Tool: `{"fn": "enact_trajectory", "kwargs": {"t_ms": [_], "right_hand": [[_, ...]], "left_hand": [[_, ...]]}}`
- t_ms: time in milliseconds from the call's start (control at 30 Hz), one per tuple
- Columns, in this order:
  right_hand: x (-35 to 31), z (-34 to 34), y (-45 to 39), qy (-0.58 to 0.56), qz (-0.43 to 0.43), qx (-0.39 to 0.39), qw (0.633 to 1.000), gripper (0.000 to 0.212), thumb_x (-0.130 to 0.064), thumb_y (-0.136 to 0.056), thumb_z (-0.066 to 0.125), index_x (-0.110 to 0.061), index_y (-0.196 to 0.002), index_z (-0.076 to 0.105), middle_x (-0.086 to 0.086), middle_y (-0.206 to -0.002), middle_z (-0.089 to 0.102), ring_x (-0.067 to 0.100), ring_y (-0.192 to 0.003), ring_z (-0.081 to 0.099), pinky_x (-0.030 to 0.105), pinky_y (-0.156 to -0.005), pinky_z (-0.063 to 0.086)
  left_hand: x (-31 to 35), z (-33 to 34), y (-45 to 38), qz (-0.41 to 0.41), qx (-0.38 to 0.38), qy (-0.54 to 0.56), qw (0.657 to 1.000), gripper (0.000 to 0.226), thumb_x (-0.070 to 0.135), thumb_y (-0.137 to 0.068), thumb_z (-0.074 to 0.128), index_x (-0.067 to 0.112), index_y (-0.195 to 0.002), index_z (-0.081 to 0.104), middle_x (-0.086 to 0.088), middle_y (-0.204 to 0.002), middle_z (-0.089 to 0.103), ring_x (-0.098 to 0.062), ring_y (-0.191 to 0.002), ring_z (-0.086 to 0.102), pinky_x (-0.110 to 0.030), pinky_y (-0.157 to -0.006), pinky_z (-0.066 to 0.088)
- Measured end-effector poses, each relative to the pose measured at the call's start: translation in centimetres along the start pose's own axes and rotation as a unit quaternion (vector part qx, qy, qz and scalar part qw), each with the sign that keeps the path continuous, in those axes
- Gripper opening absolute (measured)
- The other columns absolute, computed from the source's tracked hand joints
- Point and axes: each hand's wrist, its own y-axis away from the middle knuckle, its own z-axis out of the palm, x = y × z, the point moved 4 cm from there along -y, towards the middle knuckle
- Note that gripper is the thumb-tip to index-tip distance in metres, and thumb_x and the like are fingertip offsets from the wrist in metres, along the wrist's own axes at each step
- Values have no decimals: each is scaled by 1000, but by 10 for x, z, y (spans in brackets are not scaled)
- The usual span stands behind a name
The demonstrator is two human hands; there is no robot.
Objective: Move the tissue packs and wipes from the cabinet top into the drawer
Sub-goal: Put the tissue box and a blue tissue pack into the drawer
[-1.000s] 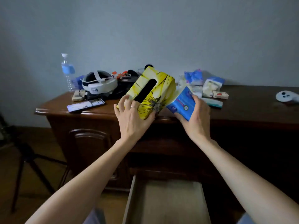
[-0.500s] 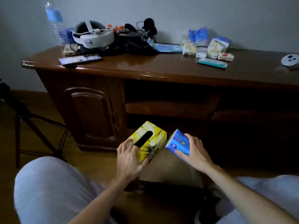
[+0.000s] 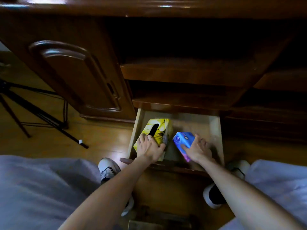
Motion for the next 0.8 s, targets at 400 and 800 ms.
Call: {"fn": "enact_trajectory", "kwargs": {"t_ms": [400, 800], "right_hand": [[4, 29, -23, 49, 22, -28, 998, 101, -86, -79, 47, -35, -157, 8, 16, -148, 30, 38, -111, 58, 38, -81, 45], [1, 36, -29, -43, 96, -44, 994, 88, -74, -79, 62, -31, -146, 25, 15, -131, 47, 39, -97, 62, 37, -71, 46]], "left_hand": [[-26, 46, -24, 86, -32, -213, 973, 77, 83, -89, 30, 20, -89, 75, -7, -104, 75, -31, -138, 36, -61, -120, 5], [-62, 33, -14, 157, 156, -99, 970, 47, 56, -90, 51, 17, -114, 64, -6, -119, 62, -28, -121, 49, -46, -109, 35]]}}
